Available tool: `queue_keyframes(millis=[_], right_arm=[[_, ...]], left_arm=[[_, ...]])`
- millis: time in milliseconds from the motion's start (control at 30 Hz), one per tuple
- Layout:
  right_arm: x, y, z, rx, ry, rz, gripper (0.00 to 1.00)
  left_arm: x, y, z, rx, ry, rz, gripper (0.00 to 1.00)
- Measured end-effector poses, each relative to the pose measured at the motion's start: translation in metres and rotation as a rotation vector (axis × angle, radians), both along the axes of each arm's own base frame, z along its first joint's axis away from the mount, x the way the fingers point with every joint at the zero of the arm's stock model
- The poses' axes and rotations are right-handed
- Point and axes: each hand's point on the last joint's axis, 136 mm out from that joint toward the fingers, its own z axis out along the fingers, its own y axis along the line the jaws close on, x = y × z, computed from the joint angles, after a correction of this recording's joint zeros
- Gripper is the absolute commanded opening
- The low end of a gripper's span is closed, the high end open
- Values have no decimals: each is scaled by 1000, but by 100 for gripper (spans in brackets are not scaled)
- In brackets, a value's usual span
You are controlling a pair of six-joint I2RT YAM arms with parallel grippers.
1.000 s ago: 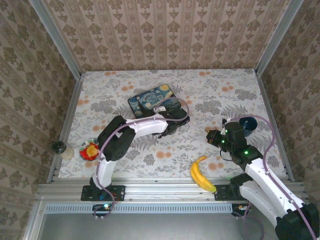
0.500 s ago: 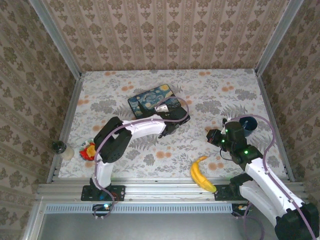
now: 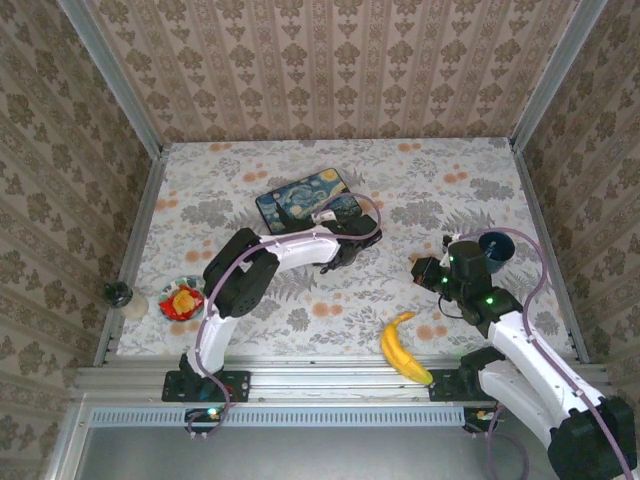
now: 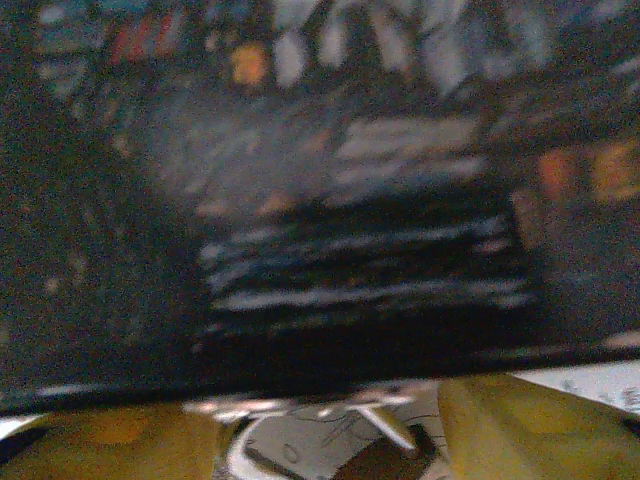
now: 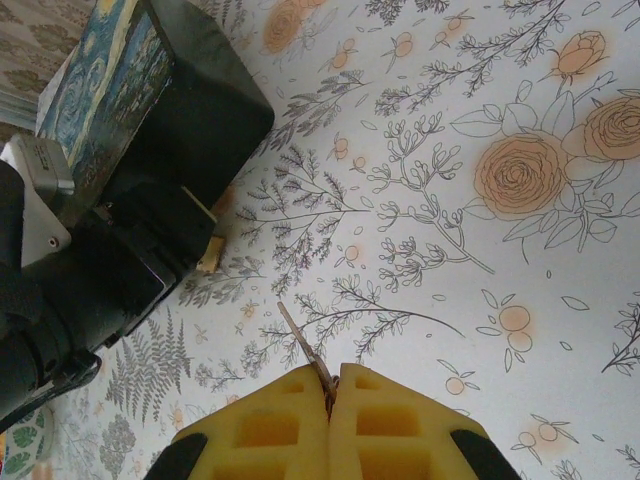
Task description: Unlock the padlock with the key
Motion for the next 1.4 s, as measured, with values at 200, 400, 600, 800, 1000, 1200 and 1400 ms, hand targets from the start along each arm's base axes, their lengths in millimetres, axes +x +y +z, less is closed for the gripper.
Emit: queue_keyframes(millis=[200,400,600,800,1000,1200,1400], right_arm=[[1,0,-1,1,3,0,0],[1,-1,0,2,1,-4,0],[1,-1,1,10,-3,-8,0],[1,-2,6,20,-19,-16,0],[1,-2,6,21,-16,-19,0],[1,-2,6,21,-16,-19,0],[1,-2,6,21,-16,-20,0]], left_arm=[[-29,20,-9,34,53,-28,51],[-35,16,3,-14,52,-81,58],[-21,9,2,-62,70,-136,63],[-10,13,2,-58,83,-175,58],[-5,5,-3,-77,108,-254,53],[-5,-3,-4,-104,124,-302,45],[-6,-9,-4,-127,131,-320,44]])
